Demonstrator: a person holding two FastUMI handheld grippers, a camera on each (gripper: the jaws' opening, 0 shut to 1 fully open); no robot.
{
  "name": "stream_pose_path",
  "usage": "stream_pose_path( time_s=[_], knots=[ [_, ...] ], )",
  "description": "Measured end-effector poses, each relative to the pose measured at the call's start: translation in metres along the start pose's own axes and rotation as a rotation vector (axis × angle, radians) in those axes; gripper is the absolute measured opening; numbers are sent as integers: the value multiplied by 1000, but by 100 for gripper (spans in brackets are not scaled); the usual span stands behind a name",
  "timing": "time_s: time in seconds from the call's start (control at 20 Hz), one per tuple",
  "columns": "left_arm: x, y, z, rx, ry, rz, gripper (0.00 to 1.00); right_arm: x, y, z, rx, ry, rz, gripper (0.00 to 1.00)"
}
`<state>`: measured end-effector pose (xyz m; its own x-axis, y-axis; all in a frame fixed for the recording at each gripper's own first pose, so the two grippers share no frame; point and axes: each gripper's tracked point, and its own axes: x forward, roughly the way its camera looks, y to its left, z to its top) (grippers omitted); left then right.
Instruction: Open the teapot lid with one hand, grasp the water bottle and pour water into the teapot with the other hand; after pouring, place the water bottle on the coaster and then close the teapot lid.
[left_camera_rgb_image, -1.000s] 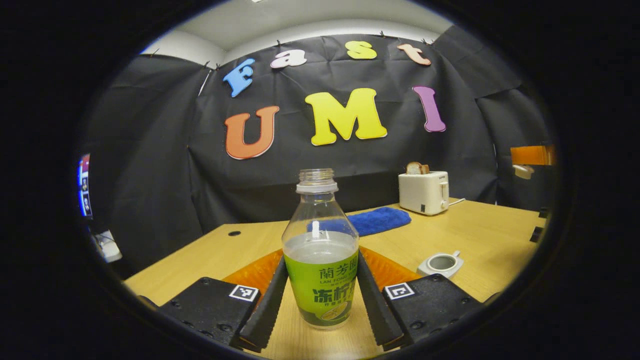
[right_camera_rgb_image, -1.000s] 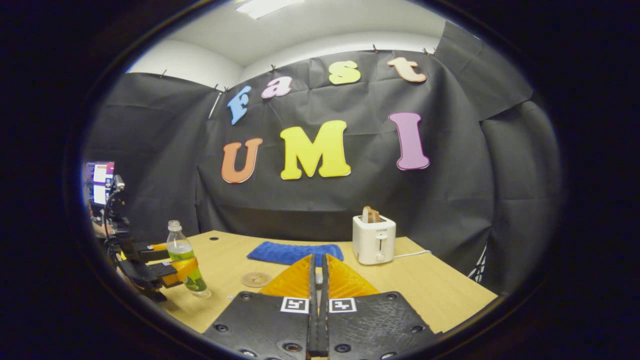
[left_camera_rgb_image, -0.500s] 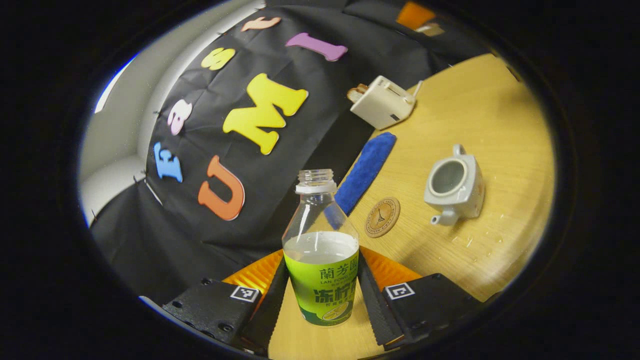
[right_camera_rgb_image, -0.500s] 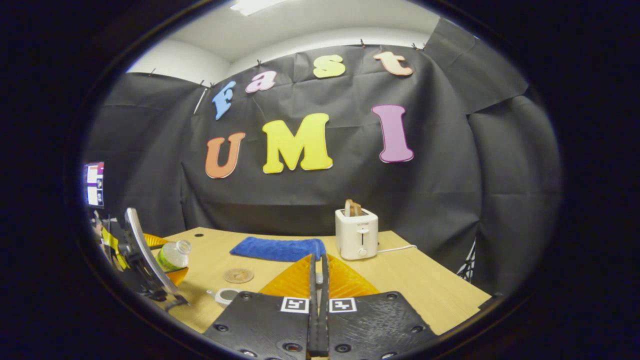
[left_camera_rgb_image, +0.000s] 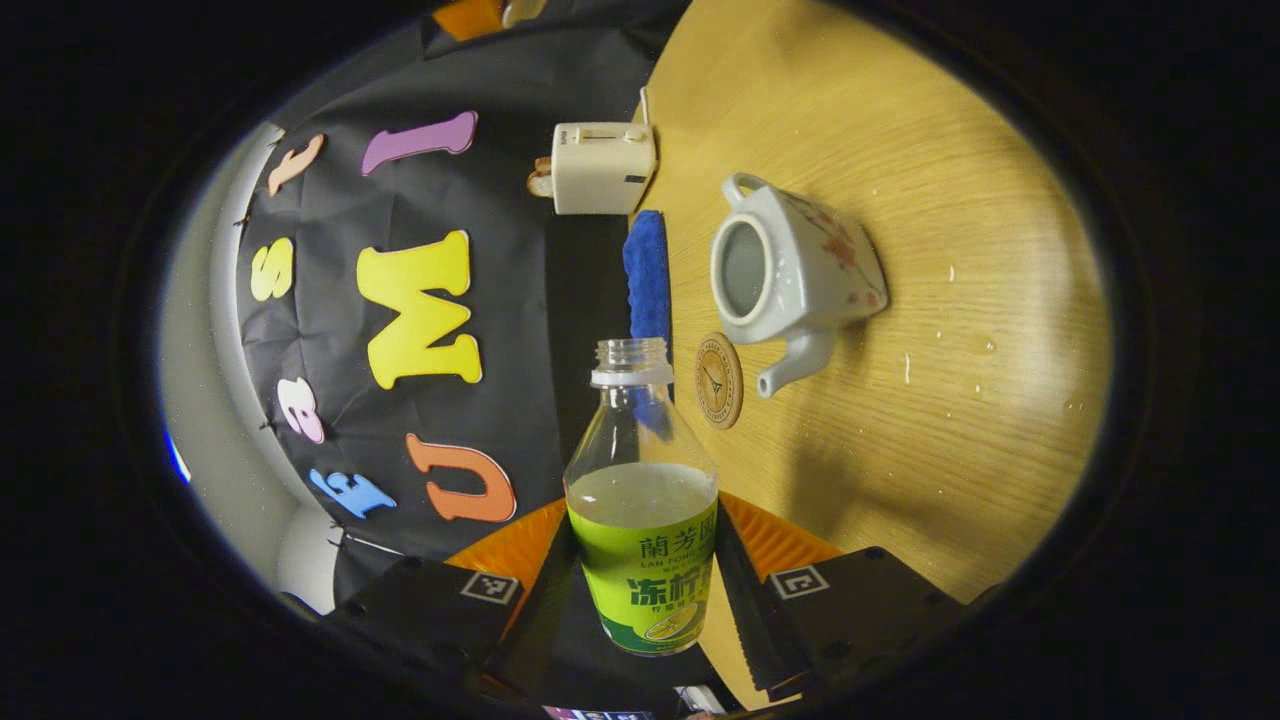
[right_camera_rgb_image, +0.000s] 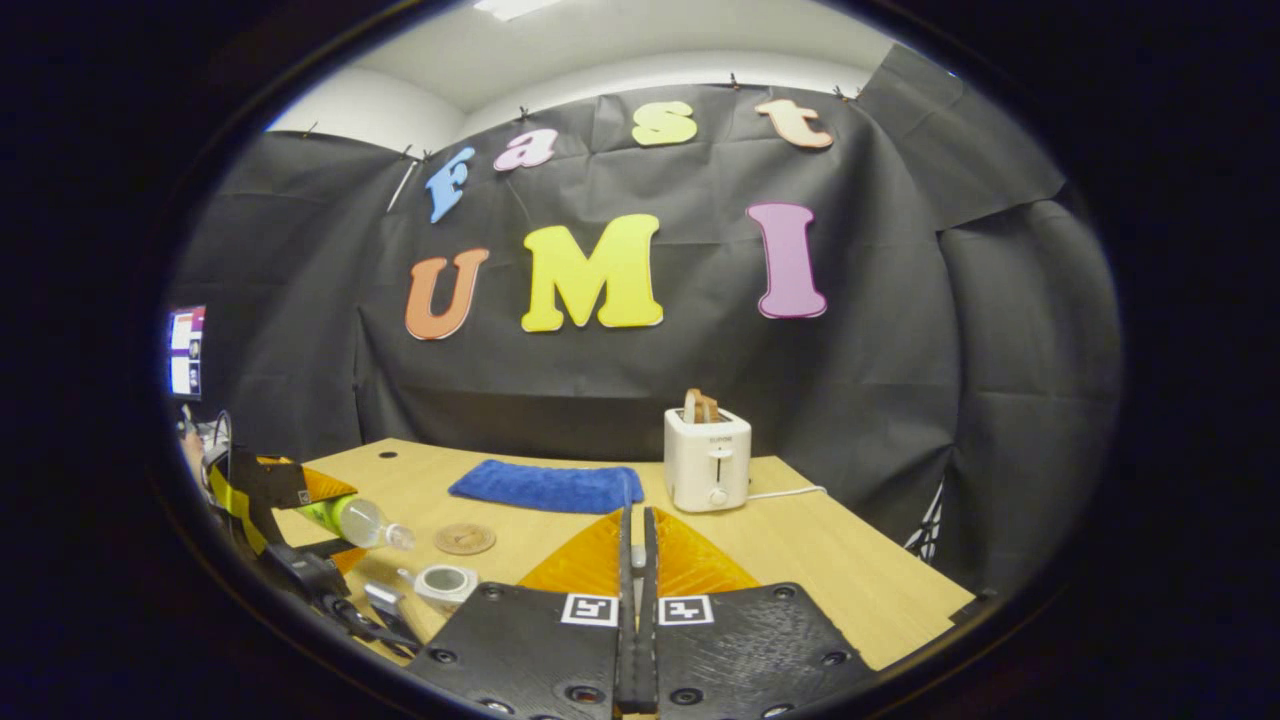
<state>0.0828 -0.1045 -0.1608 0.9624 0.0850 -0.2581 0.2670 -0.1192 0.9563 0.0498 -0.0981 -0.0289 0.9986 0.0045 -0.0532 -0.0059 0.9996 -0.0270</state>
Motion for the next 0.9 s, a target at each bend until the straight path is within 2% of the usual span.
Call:
stream_pose_path(
  time_s=[0.1,0.15,0.3,0.45,0.9],
  knots=[
    [-3,7,12,106,-10,9,73,0,-1,-1,-3,5,0,0],
    [-6,7,13,133,-11,12,76,1,-2,-1,-8,7,-1,0],
    [-10,16,21,208,1,33,76,1,-5,0,-13,4,-13,0],
    [-12,25,27,324,15,52,76,0,-6,-1,-21,6,-12,0],
    [-12,32,21,420,75,39,76,2,-5,-4,-29,18,-7,0]
  ],
)
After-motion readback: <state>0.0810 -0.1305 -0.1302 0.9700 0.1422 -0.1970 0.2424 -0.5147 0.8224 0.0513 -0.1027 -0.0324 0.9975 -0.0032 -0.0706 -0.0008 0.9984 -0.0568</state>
